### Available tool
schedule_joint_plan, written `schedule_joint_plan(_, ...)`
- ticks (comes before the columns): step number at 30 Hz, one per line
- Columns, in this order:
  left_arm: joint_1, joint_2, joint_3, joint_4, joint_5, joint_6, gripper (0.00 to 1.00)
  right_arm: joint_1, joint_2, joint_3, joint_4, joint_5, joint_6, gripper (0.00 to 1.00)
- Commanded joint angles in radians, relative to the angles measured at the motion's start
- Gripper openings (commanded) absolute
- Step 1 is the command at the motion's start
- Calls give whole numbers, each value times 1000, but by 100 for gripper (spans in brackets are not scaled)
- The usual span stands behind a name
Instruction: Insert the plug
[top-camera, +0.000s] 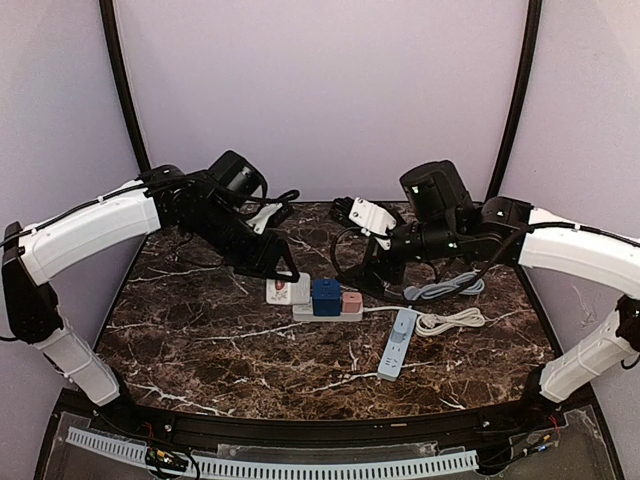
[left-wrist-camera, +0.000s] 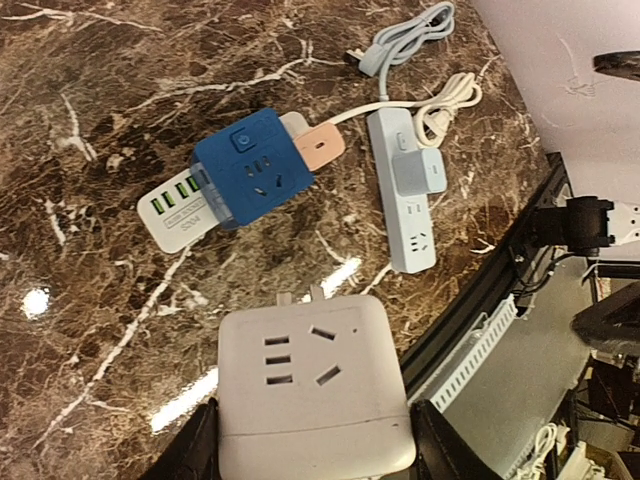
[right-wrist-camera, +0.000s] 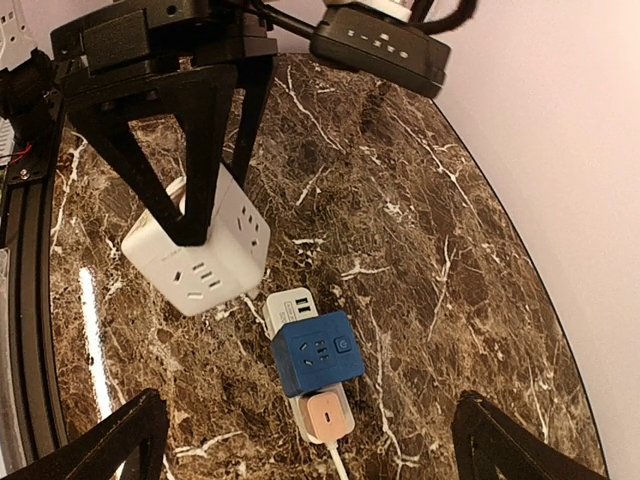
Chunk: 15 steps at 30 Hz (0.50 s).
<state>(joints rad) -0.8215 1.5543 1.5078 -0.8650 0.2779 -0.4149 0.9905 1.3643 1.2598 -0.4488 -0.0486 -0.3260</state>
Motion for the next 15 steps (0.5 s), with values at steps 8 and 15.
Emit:
schedule_joint_plan(8, 54, 73, 132, -109, 315, -147, 35, 72, 90, 18, 142, -63, -126, 99)
schedule_joint_plan(15, 68, 76, 138, -99, 376, -172, 34, 93, 111, 10, 170, -111, -174, 99)
